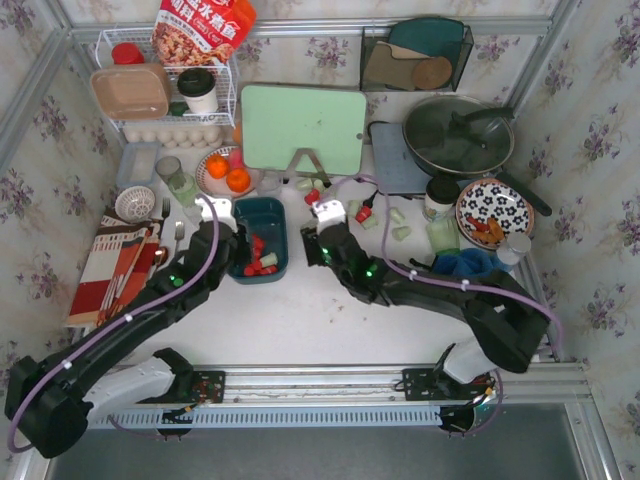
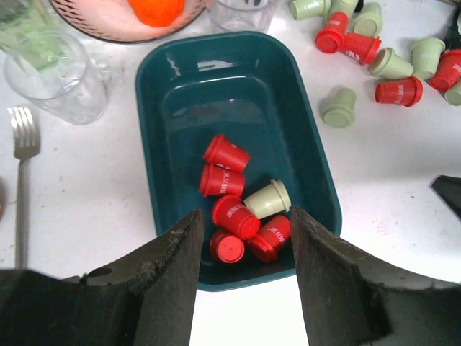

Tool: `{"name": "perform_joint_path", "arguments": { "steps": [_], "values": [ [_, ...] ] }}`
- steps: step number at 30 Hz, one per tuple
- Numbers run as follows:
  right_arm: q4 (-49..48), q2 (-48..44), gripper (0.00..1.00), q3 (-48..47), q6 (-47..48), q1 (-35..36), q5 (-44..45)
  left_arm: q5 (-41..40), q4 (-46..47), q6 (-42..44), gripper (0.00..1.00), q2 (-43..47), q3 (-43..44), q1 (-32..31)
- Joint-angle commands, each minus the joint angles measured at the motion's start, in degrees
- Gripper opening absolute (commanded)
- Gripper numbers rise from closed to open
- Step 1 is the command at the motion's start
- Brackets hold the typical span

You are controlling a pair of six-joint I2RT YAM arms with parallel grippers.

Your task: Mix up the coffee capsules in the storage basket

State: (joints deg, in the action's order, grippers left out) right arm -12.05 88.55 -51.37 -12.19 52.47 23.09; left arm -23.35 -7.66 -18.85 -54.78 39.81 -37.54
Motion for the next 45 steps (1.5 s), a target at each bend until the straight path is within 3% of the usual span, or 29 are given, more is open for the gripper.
{"name": "perform_joint_path", "arguments": {
  "steps": [1,5,16,25,31,45],
  "values": [
    [-12.5,-7.7,0.68,10.6,3.1,-0.3,17.0,4.6,-0.9,-1.8,0.54,-4.8,3.3,0.0],
    [-19.8,-13.3,0.71,19.9,4.4,-0.4,23.6,9.3,-1.7,-2.4,0.54,-12.1,8.1,0.0],
    [-19.3,-24.3,0.72,22.7,9.0,-0.9,26.9,19.0,-7.1,1.4,0.54,-36.8,27.8,-1.6],
    [-26.4,-28.9,0.73,28.0,13.1,-3.6,27.8,18.7,-15.6,5.1,0.54,-56.0,47.7,-1.5],
    [-24.3,-28.6,0.73,26.9,12.3,-4.2,27.3,19.1,-20.3,5.9,0.54,-66.9,58.7,-1.1],
    [-24.2,-28.1,0.74,26.8,12.2,-4.3,25.9,19.6,-23.6,3.6,0.52,-76.5,65.3,0.7]
  ]
}}
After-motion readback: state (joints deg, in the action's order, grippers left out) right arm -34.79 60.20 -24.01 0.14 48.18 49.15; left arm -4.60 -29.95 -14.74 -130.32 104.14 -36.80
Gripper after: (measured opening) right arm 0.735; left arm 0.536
